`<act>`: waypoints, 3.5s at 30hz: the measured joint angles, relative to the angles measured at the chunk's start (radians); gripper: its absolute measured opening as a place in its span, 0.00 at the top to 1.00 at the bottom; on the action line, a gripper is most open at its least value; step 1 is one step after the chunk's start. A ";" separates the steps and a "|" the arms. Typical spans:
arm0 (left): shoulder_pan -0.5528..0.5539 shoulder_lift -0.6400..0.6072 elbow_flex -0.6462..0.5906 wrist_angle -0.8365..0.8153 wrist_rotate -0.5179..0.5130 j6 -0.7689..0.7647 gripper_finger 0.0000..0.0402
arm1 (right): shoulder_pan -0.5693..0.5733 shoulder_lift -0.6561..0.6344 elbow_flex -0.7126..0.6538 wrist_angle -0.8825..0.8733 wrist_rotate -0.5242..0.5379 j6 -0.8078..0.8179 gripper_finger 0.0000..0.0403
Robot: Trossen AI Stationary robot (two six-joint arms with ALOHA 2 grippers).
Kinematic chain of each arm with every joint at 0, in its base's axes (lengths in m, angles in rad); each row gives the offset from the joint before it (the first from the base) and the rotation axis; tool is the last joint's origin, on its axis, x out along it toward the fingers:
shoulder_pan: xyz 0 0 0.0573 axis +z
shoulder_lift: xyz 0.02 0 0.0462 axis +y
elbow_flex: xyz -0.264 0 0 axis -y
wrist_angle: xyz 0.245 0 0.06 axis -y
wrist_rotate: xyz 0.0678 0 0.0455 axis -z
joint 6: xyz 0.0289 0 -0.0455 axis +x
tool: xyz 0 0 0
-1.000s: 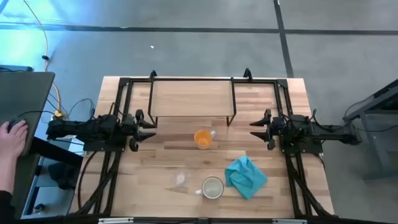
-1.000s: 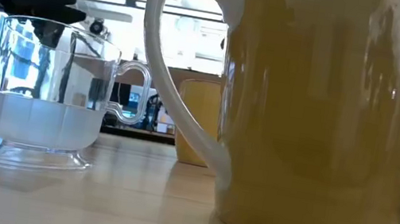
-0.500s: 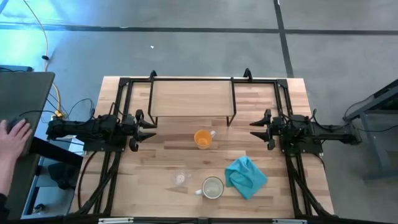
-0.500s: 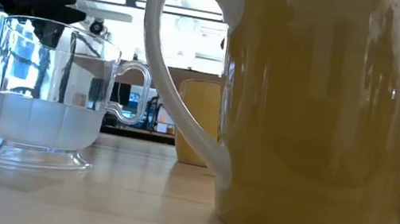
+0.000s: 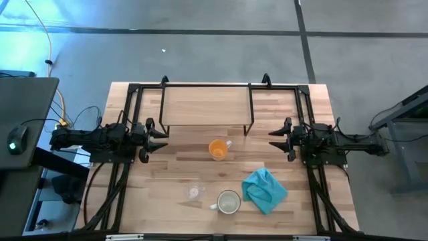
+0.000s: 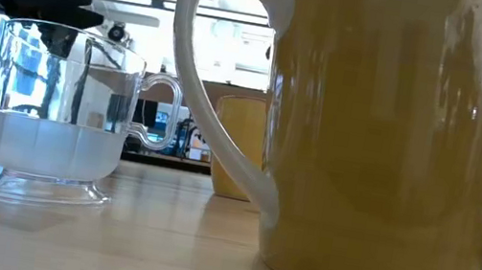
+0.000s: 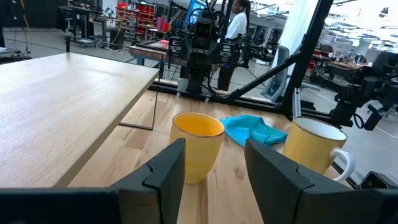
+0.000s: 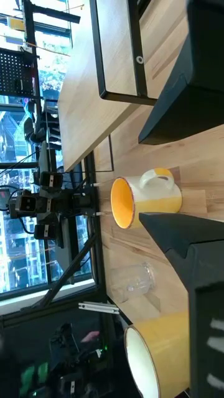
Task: Stack small to large cups/mugs on shelf
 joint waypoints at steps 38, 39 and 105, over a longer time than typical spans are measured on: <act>0.000 0.000 0.000 0.064 0.015 -0.248 0.62 | 0.000 0.000 0.000 0.000 0.000 0.000 0.55; 0.000 0.000 0.000 0.072 -0.004 -0.278 0.62 | 0.000 0.000 0.000 0.000 0.000 0.000 0.55; 0.000 0.000 -0.001 0.014 -0.082 -0.475 0.62 | 0.258 1.145 0.863 -0.165 -0.123 0.310 0.55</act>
